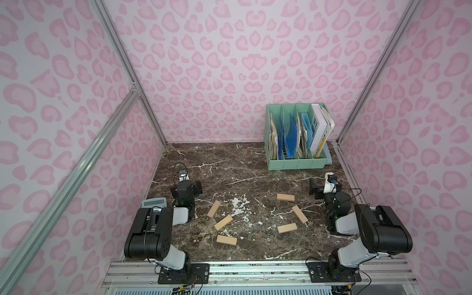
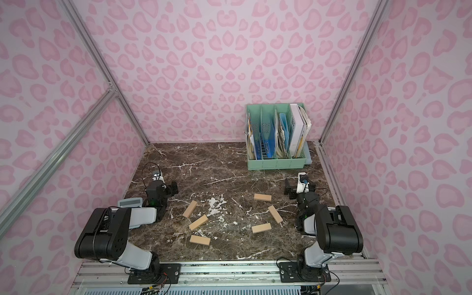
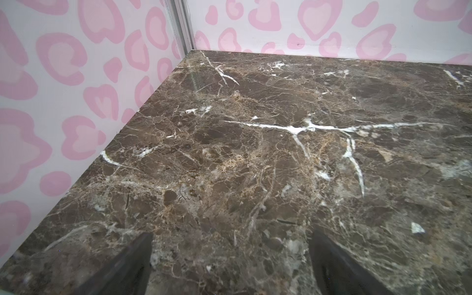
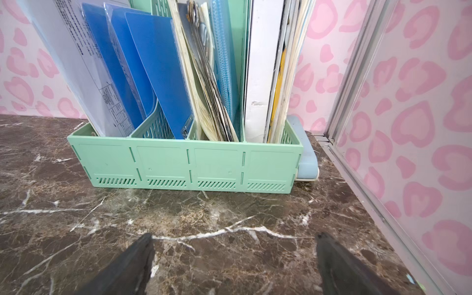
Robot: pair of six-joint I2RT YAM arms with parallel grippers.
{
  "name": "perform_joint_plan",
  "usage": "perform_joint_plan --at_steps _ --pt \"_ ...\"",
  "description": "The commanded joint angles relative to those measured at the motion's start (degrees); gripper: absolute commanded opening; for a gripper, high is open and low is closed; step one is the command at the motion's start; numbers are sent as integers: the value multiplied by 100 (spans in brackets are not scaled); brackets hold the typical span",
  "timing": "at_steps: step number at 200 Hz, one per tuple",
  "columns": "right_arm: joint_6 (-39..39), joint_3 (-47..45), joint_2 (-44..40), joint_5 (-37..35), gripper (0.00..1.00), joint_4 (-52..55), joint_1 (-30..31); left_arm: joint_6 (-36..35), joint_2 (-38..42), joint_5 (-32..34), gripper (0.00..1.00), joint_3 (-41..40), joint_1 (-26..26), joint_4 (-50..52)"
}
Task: Assemble the number 6 with building blocks
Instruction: Move the building block to the center of the board.
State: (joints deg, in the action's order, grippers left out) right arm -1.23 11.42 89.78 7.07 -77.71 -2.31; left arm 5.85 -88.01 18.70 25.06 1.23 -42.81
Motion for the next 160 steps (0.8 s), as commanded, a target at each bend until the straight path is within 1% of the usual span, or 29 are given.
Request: perform_joint_plan --at_steps 1,11,22,160 --pt "18 49 -18 -75 100 35 13 -1 -6 29 99 41 -5 -27" --pt "-18 -38 7 -109 100 -195 10 4 4 24 99 42 -8 -15" --pt "-10 37 -4 -117 100 -12 9 -2 -6 20 99 25 -4 -51" --pt "-17 49 15 -133 100 -3 11 9 0 29 98 30 -6 -22"
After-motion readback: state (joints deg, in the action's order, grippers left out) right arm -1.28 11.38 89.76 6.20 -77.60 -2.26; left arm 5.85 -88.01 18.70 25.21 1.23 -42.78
